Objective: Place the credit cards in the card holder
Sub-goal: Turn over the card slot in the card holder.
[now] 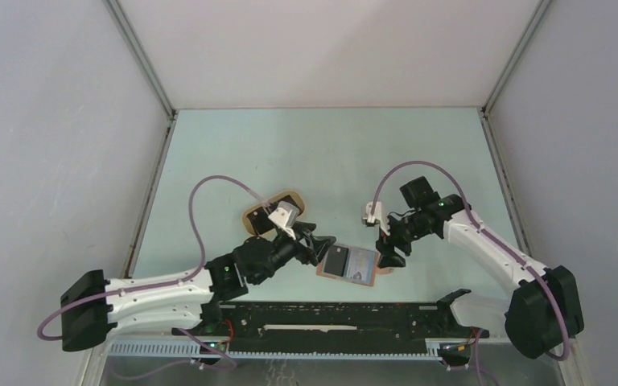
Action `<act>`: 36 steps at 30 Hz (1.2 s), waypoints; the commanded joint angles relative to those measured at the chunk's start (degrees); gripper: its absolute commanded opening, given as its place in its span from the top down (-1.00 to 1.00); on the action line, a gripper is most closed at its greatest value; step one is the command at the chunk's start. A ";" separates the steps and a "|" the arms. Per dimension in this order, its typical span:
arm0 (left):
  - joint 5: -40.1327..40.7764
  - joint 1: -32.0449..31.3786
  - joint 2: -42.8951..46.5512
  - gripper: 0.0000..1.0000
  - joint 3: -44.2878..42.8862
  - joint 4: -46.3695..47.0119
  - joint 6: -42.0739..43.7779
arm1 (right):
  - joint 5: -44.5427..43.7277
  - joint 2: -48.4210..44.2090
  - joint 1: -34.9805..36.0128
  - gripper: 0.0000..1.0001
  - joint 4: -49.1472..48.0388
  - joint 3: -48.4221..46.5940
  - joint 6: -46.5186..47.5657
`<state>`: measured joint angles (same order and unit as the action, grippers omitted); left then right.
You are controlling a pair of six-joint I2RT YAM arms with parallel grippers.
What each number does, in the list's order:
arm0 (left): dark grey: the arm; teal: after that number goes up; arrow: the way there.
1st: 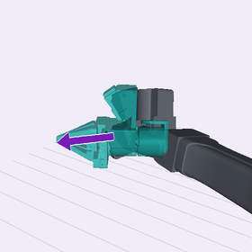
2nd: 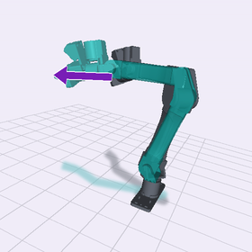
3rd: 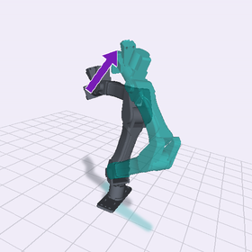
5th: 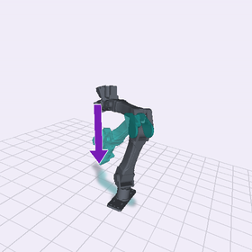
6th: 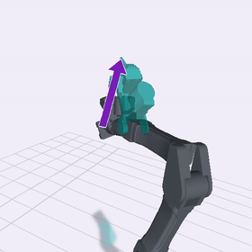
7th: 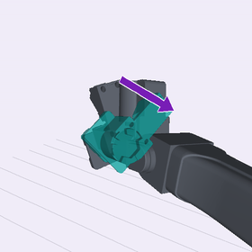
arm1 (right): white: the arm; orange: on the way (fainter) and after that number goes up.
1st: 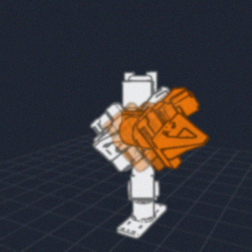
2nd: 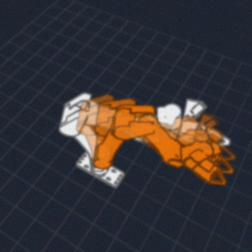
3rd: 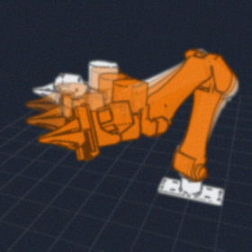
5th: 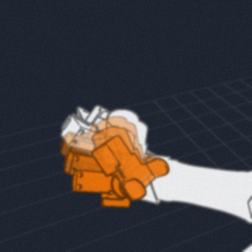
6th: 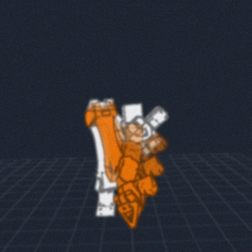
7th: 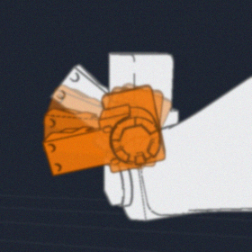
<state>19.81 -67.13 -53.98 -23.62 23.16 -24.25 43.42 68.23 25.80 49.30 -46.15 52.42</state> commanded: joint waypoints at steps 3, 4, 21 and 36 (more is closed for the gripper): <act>-0.78 0.34 4.89 -0.53 4.28 5.07 2.53 | -10.15 3.13 -4.53 -0.46 6.38 -3.42 -3.05; -1.09 0.34 4.54 -0.53 4.59 5.52 1.66 | -10.42 4.34 -4.49 -0.46 6.77 -3.46 -3.68; -6.75 0.34 -1.12 -0.53 8.70 15.26 -3.20 | -16.42 19.43 1.77 -0.23 5.25 -4.17 -11.33; -6.59 0.34 -3.03 -0.52 11.42 20.52 -5.31 | -21.15 20.11 0.35 0.61 1.00 -6.76 -14.43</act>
<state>13.17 -66.98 -56.16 -14.41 39.18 -28.49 24.69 90.11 27.03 52.71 -49.98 39.18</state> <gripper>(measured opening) 0.765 0.270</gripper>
